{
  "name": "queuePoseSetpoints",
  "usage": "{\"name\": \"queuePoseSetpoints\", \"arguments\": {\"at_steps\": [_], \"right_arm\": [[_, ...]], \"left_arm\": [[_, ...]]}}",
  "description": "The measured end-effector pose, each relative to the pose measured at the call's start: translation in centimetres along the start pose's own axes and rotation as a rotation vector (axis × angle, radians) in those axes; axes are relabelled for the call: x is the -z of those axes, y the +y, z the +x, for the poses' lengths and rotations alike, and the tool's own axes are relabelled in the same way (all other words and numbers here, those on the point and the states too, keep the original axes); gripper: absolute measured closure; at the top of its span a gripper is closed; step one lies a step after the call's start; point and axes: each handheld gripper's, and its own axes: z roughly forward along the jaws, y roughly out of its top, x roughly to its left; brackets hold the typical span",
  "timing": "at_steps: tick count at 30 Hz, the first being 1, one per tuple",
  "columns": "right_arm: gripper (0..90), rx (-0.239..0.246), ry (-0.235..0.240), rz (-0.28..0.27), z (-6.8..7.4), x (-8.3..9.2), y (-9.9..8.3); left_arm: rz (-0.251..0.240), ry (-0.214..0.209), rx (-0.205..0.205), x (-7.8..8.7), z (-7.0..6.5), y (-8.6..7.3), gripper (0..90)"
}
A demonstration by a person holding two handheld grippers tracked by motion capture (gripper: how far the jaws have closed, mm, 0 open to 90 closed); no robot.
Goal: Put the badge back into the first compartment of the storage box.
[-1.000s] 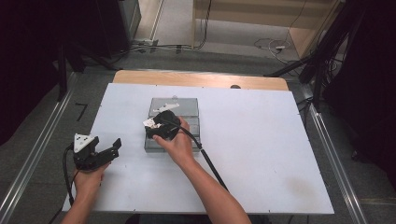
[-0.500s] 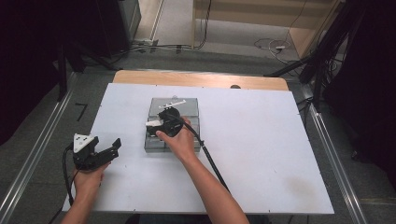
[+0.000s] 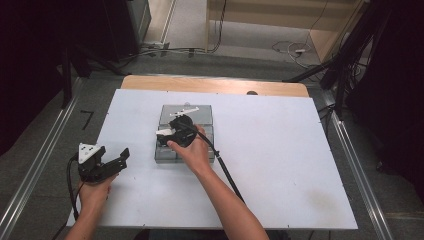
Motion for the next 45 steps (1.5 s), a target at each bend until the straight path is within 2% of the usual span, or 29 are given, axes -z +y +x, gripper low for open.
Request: {"name": "queuePoseSetpoints", "arguments": {"at_steps": [11, 23, 31, 45], "right_arm": [[24.0, 0.025, 0.006, -0.020, 0.2, 1.2, 0.0], [23.9, 0.039, 0.013, -0.035, -0.3, 3.3, -1.3], [23.8, 0.046, -0.001, -0.037, -1.4, 4.8, -2.5], [23.7, 0.007, -0.039, -0.058, -4.3, 7.3, -4.4]], "left_arm": [[-0.001, 0.002, 0.000, -0.1, -0.1, 0.0, 15.7], [0.005, 0.001, -0.006, -0.2, -0.2, 0.0, 15.7], [0.010, 0.001, -0.013, -0.2, -0.3, -0.1, 15.7], [0.010, 0.002, -0.016, -0.3, -0.4, -0.1, 15.7]]}}
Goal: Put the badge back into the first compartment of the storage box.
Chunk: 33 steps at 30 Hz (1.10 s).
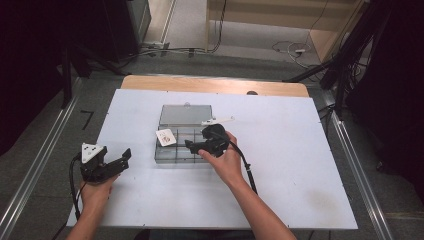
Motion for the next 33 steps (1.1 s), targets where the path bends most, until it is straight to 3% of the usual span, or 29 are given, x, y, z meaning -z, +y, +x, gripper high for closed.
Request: {"name": "queuePoseSetpoints", "arguments": {"at_steps": [21, 33], "right_arm": [[23.7, -0.038, -0.052, -0.030, -3.1, 3.2, -2.1], [23.3, -0.069, -0.104, -0.039, -5.4, 4.9, -3.5]], "left_arm": [[0.002, 0.002, -0.001, 0.0, -0.1, 0.0, 15.6], [0.007, -0.001, -0.007, -0.1, -0.1, -0.1, 15.6]]}}
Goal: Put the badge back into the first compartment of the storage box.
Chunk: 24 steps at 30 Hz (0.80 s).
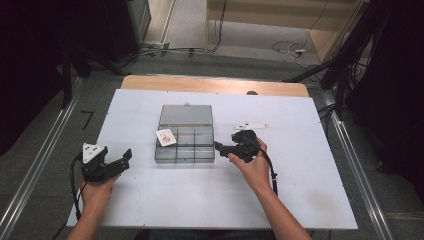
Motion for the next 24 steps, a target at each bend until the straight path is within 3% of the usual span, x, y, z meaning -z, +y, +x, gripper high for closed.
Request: {"name": "queuePoseSetpoints", "arguments": {"at_steps": [24], "right_arm": [[22.8, -0.042, -0.082, -0.007, -4.0, 3.0, -2.5]], "left_arm": [[-0.003, -0.003, 0.000, 0.0, -0.1, 0.0, 15.6]]}}
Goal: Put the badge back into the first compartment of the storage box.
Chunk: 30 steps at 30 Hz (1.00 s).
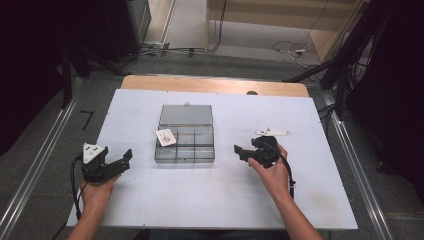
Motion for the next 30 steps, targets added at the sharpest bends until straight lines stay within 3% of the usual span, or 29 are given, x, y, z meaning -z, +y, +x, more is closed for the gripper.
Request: {"name": "queuePoseSetpoints", "arguments": {"at_steps": [10, 18, 30], "right_arm": [[22.3, -0.033, -0.090, 0.001, -3.9, 3.0, -2.3], [22.2, -0.084, -0.179, -0.015, -8.3, 6.8, -5.3], [21.9, -0.160, -0.318, 0.003, -13.5, 11.1, -10.2]], "left_arm": [[0.000, 0.003, -0.001, 0.0, -0.1, 0.0, 15.6], [0.004, 0.002, -0.004, 0.1, -0.2, 0.0, 15.7], [0.014, 0.011, -0.006, 0.0, -0.1, -0.2, 15.6]]}}
